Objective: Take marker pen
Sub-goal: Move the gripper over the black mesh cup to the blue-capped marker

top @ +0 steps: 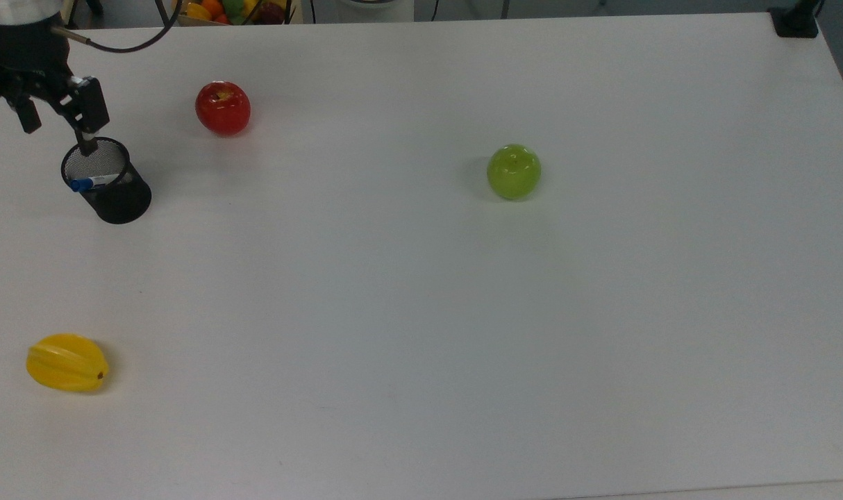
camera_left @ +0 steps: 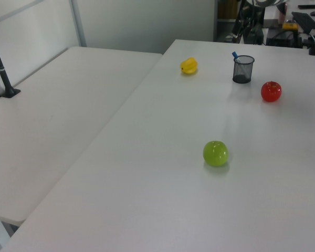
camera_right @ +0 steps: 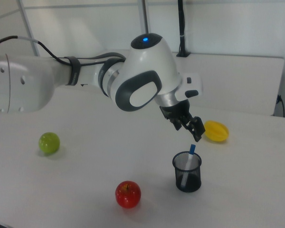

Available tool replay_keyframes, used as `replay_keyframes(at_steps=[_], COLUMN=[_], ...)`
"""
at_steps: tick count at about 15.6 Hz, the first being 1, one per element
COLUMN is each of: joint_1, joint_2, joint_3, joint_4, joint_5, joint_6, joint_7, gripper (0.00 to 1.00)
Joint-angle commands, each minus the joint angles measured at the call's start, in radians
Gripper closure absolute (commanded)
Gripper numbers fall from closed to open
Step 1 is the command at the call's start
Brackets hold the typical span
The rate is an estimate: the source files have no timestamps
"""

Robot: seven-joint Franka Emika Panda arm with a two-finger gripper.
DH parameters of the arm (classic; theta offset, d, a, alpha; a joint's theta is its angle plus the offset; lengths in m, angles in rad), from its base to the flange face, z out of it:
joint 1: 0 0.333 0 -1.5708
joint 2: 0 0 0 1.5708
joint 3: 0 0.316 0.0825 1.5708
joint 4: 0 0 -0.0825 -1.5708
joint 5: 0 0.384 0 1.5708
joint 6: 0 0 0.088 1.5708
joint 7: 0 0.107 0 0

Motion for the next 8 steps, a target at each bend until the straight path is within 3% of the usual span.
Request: replay_keyframes(at_steps=[1, 3, 8], joint_1=[-0.009, -0.009, -0.009], joint_2=[0.030, 0.045, 0.070], joint_3=[0.004, 0.006, 0.007], joint_4=[-0.008, -0.008, -0.007], joint_5=[0.024, 0.024, 0.025], joint_6=[0.055, 0.055, 0.057], joint_7=[-0.082, -0.110, -0.133], gripper=[0.22, 0.43, 0.61])
